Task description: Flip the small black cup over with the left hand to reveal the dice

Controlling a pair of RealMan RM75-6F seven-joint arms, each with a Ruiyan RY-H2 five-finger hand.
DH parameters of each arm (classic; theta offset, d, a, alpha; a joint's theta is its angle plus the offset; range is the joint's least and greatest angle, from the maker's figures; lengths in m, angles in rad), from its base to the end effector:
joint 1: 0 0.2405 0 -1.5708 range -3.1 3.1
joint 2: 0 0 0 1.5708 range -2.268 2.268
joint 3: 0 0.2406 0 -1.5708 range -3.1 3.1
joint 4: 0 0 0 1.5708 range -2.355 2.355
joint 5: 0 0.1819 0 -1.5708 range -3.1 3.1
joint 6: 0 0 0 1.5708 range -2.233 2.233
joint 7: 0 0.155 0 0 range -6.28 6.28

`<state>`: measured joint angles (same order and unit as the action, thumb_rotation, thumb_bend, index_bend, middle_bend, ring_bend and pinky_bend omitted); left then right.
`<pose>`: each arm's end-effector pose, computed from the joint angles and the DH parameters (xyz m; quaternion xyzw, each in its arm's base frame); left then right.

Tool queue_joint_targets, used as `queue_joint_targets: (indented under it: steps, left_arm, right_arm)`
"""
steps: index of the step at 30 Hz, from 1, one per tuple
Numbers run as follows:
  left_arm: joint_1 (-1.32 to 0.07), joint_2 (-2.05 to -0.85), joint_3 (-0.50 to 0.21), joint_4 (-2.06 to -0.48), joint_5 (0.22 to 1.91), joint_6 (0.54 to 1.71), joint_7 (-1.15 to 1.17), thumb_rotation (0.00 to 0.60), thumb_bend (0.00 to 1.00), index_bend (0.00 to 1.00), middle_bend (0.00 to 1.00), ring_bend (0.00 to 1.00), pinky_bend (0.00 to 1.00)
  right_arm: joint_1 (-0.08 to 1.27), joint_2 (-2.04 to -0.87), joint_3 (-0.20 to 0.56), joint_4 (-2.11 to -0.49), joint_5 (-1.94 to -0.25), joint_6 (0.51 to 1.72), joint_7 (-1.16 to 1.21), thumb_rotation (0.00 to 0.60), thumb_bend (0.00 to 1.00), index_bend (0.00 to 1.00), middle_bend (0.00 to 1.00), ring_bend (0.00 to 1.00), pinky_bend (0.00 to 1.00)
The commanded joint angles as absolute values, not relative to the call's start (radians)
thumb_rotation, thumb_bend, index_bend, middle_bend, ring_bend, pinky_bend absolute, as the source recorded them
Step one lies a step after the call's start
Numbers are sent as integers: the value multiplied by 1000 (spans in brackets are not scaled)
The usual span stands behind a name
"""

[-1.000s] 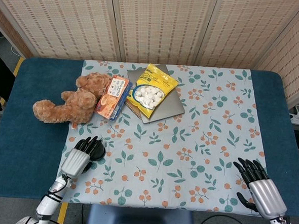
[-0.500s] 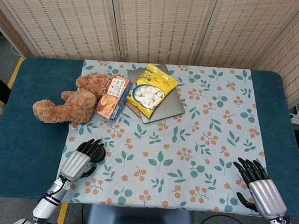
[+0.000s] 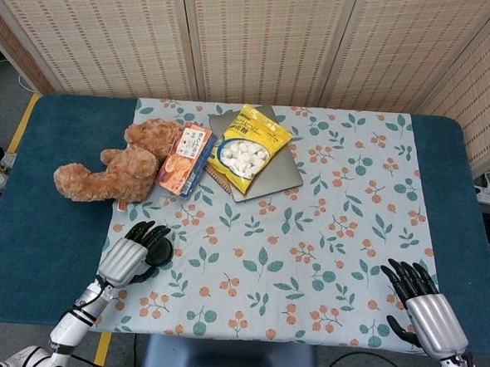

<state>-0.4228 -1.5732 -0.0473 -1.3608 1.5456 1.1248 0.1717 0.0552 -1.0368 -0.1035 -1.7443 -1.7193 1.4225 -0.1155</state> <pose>-0.2073 0.2590 0.0041 -0.7510 -0.3509 -0.3770 0.4132 -0.2580 -0.1448 0.1508 0.6996 -0.3856 0.3366 0.4985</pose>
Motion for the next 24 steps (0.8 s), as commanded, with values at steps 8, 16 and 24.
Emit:
queue_joint_targets:
  steps: [8, 16, 24]
  left_arm:
    - [-451, -1550, -53, -1387, 1497, 1091, 220, 600, 341, 228, 207, 16, 49]
    - [-459, -1565, -56, -1366, 1482, 1103, 246, 600, 341, 302, 333, 93, 47]
    - [-460, -1587, -50, -1330, 1504, 1144, 212, 600, 404, 533, 604, 324, 58]
  right_arm:
    - [55, -1038, -104, -1745, -1718, 1422, -119, 600, 224, 0, 0, 0, 0]
    - [56, -1036, -106, -1748, -1719, 1417, -121, 600, 224, 0, 0, 0, 0]
    - [57, -1038, -104, -1748, -1715, 1414, -125, 600, 224, 0, 0, 0, 0]
